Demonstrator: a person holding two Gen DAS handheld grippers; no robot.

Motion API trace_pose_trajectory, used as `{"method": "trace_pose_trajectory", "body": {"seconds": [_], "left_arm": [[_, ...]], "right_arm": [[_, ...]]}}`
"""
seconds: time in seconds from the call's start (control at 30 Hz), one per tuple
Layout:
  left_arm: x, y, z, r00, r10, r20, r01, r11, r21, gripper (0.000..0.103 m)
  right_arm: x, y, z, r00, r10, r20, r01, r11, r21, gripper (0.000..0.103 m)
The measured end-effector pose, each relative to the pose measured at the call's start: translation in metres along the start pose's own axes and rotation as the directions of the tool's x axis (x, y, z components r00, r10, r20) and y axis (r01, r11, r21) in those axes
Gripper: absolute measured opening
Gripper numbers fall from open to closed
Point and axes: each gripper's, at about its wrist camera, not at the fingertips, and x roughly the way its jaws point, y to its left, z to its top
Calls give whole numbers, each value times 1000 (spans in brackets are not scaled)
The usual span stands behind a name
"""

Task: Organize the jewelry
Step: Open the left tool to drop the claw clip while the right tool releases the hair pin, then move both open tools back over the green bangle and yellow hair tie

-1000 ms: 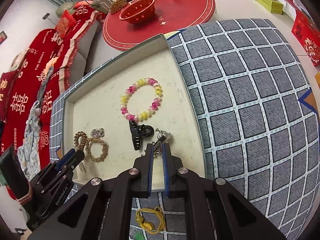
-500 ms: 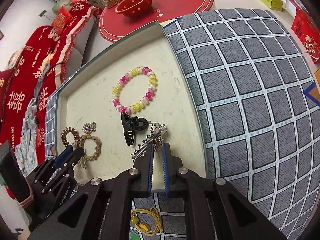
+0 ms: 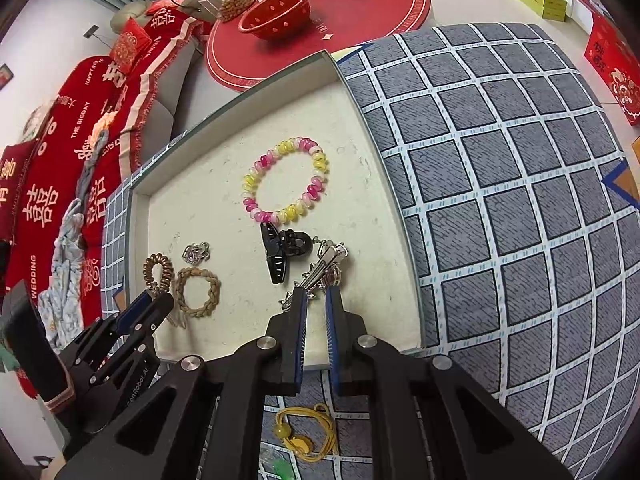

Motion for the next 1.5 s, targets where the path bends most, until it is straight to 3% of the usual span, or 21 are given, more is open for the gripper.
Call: {"method": "trace_pose_trajectory", "body": {"seconds": [0.07, 0.13, 0.17, 0.47, 0.6, 0.77, 1.03, 1.07, 1.1, 1.5], "left_arm": [[-3, 1, 2, 1000, -3, 9, 3, 1000, 0, 37], [-7, 3, 2, 1000, 7, 28, -7, 1000, -8, 103], [-12, 5, 2, 998, 18, 60, -16, 1000, -19, 103], [-33, 7, -2, 995, 24, 101, -23, 1000, -6, 103], [-45, 13, -12, 995, 19, 100, -18, 1000, -6, 103], [-63, 25, -31, 995, -32, 97, 37, 998, -44, 103], [-82, 30, -74, 995, -91, 46, 92, 996, -21, 103], [-84, 29, -80, 995, -97, 37, 98, 995, -14, 103], [-85, 29, -85, 994, -103, 29, 103, 995, -9, 103], [-98, 45, -138, 998, -61, -17, 60, 997, -48, 103]], "right_arm": [[-3, 2, -1, 1000, 3, 6, -3, 1000, 0, 21], [-6, 5, -4, 1000, 7, 16, -7, 1000, -5, 35], [-8, 6, -5, 1000, 7, 21, -7, 1000, -8, 43], [-24, 11, -19, 998, 24, 54, -24, 1000, -1, 46], [-35, 13, -31, 997, 40, 67, -41, 999, 9, 62], [-49, 17, -50, 993, 75, 89, -77, 997, 26, 84], [-70, 18, -94, 990, 88, 113, -95, 993, 65, 87], [-73, 18, -99, 990, 81, 116, -88, 994, 62, 98], [-74, 19, -105, 990, 74, 120, -81, 995, 59, 102], [-90, 25, -172, 987, -2, 159, -3, 999, 33, 103]]}}
